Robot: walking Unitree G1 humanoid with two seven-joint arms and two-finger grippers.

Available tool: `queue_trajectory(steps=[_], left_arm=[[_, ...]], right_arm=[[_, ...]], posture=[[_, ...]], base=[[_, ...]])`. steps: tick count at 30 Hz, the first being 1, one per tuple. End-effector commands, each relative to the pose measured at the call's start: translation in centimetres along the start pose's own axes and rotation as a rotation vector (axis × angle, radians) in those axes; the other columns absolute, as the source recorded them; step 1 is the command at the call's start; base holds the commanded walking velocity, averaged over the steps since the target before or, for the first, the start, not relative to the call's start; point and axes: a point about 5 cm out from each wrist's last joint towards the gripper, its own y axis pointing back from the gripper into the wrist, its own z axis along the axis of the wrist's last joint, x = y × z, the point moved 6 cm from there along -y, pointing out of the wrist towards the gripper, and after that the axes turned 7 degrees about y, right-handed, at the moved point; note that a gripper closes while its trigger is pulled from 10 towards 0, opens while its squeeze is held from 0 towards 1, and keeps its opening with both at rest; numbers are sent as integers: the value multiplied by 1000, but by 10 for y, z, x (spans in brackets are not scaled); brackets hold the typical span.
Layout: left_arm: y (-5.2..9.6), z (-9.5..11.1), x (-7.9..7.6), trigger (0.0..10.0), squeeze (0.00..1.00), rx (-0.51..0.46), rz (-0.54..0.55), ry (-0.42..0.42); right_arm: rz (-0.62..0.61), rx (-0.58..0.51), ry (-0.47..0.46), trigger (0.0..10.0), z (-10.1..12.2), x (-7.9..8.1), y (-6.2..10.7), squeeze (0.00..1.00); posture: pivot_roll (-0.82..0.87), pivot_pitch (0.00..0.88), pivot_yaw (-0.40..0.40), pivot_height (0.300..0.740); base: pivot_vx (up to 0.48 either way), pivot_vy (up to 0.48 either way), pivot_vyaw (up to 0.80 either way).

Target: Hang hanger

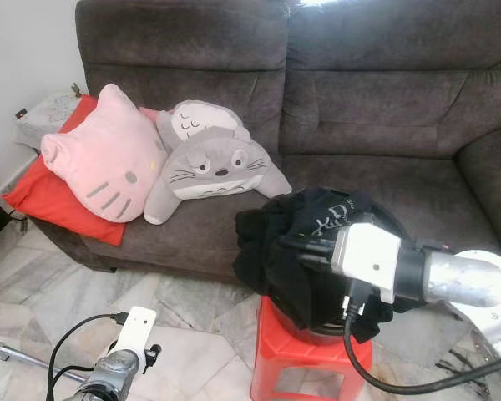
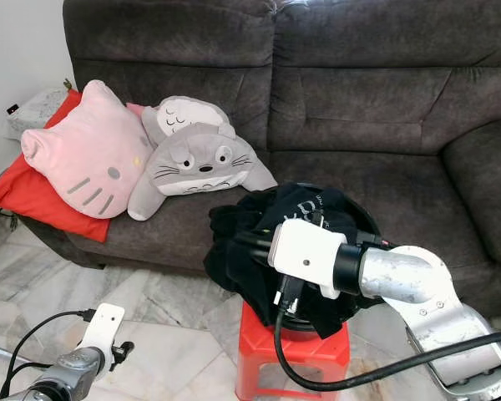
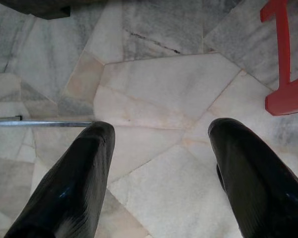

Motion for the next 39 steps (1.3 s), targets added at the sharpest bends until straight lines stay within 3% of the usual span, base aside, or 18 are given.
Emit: queue_trajectory(steps=[1,5,6,7,9,12,13,17,26,30,31,33,34,39], left_arm=[[0,-3,3,10000,0,17,3,-10],[0,-2,5,10000,0,17,6,-12],[0,-2,5,10000,0,17,7,-13],[0,-2,6,10000,0,17,8,-17],[0,-2,6,10000,0,17,8,-18],[0,-2,7,10000,0,17,9,-22],[0,-2,7,10000,0,16,10,-23],[0,-2,8,10000,0,16,12,-24],[0,-2,7,10000,0,19,11,-24],[0,-2,7,10000,0,19,11,-23],[0,-2,7,10000,0,18,12,-23],[0,-2,7,10000,0,18,12,-23],[0,-2,7,10000,0,18,13,-24],[0,-2,7,10000,0,19,13,-24]], right_arm=[[28,64,28,0,-12,7,-3,0],[-7,150,70,0,-27,1,-1,0],[-31,189,100,0,-33,-4,1,0],[-110,244,151,0,-42,-20,3,0],[-148,244,160,0,-42,-27,3,0],[-204,94,170,0,-11,-36,-6,0],[-205,23,161,0,4,-36,-11,0],[-147,-83,142,0,26,-25,-25,0],[-16,-127,128,0,31,4,-42,0],[6,-131,128,0,33,8,-43,0],[0,-118,134,10000,31,7,-44,0],[-6,-113,130,10000,29,6,-44,0],[-11,-111,125,10000,29,4,-43,1000],[-6,-106,123,10000,29,3,-41,1000]], posture=[[-249,10,89,740],[-247,14,97,740],[-247,14,97,740],[-247,16,103,740],[-247,16,103,740],[-244,16,106,740],[-244,17,108,740],[-243,17,108,740],[-236,16,103,740],[-236,16,103,740],[-236,15,103,740],[-236,15,103,740],[-235,15,104,740],[-237,16,105,740]], base=[[0,0,0],[0,0,0],[0,0,0],[0,0,0],[0,0,0],[0,0,0],[0,0,0],[0,0,0],[0,0,0],[0,0,0],[0,0,0],[0,0,0],[0,0,0],[0,0,0]])
